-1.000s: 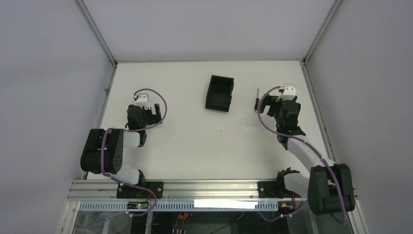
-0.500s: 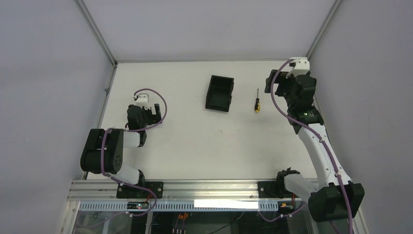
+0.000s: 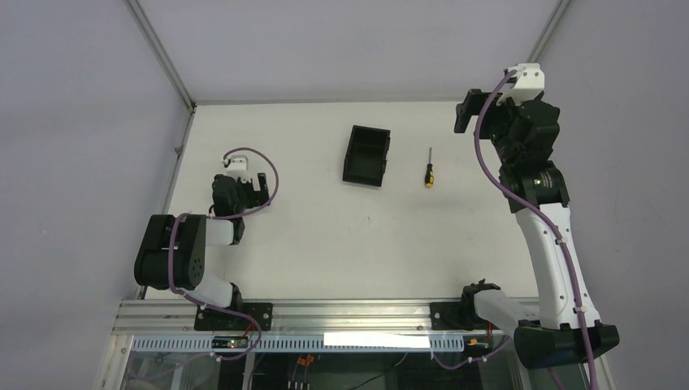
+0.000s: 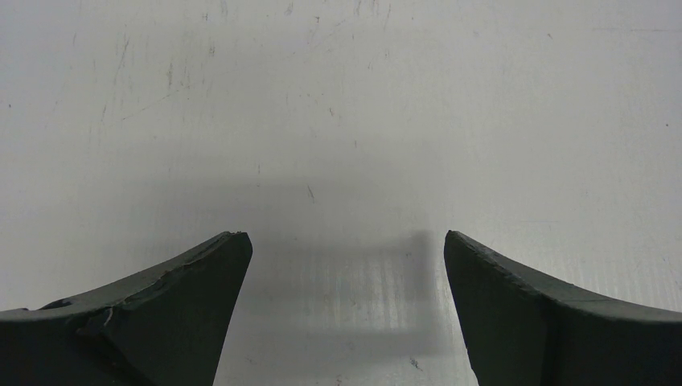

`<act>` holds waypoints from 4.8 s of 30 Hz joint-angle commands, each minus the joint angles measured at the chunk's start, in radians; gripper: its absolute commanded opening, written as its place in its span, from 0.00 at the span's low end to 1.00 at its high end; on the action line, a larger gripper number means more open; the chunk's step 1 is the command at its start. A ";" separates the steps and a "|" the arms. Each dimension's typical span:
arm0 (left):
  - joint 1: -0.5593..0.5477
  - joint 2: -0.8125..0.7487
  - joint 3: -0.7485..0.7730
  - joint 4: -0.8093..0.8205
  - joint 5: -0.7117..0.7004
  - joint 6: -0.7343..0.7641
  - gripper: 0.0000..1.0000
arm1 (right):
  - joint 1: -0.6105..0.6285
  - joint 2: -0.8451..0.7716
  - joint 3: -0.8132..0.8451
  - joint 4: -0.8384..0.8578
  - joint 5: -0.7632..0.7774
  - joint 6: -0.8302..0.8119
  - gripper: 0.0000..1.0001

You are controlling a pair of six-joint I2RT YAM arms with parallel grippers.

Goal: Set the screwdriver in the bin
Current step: Pick up the screwdriver from the center of the board, then place the screwdriver in the bin.

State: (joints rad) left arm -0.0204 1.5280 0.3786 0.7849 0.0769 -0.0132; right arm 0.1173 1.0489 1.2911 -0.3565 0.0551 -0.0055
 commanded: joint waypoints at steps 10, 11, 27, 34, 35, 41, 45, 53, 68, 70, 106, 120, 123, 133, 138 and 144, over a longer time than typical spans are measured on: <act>-0.009 -0.020 0.001 0.029 -0.020 -0.004 0.99 | -0.005 0.128 0.168 -0.168 -0.022 0.004 0.99; -0.009 -0.020 0.000 0.028 -0.021 -0.004 0.99 | -0.005 0.148 0.177 -0.179 -0.021 0.004 0.99; -0.009 -0.021 0.000 0.028 -0.020 -0.004 0.99 | -0.006 0.419 0.147 -0.169 0.019 0.073 0.99; -0.009 -0.020 0.000 0.028 -0.021 -0.004 0.99 | -0.005 0.575 0.135 -0.173 0.023 0.101 0.99; -0.009 -0.021 0.000 0.028 -0.021 -0.004 0.99 | -0.006 0.597 0.134 -0.174 0.024 0.104 0.99; -0.009 -0.021 0.000 0.028 -0.021 -0.004 0.99 | -0.005 0.744 0.121 -0.168 0.014 0.136 0.99; -0.008 -0.020 0.000 0.028 -0.020 -0.004 0.99 | -0.006 0.817 0.106 -0.158 -0.002 0.147 0.97; -0.009 -0.020 0.000 0.028 -0.021 -0.004 0.99 | -0.006 0.902 0.082 -0.150 0.009 0.154 0.84; -0.009 -0.021 0.000 0.028 -0.020 -0.004 0.99 | -0.002 0.946 0.088 -0.175 0.034 0.153 0.40; -0.009 -0.020 0.000 0.028 -0.020 -0.004 0.99 | -0.002 0.928 0.091 -0.178 0.038 0.152 0.29; -0.009 -0.021 0.000 0.028 -0.020 -0.004 0.99 | 0.000 0.408 0.356 -0.413 0.072 0.126 0.00; -0.008 -0.020 0.000 0.028 -0.020 -0.004 0.99 | 0.037 0.339 0.477 -0.468 0.084 0.139 0.00; -0.009 -0.021 0.000 0.028 -0.020 -0.004 0.99 | 0.064 0.340 0.485 -0.468 0.086 0.152 0.00; -0.009 -0.020 0.000 0.028 -0.020 -0.004 0.99 | 0.247 0.407 0.489 -0.397 0.135 0.214 0.00; -0.009 -0.021 0.000 0.028 -0.020 -0.004 0.99 | 0.327 0.445 0.475 -0.325 0.165 0.265 0.00; -0.008 -0.020 0.000 0.028 -0.020 -0.004 0.99 | 0.403 0.513 0.488 -0.250 0.215 0.303 0.00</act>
State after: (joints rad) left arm -0.0204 1.5280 0.3786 0.7849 0.0769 -0.0132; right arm 0.4793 1.5322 1.7340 -0.7216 0.2077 0.2462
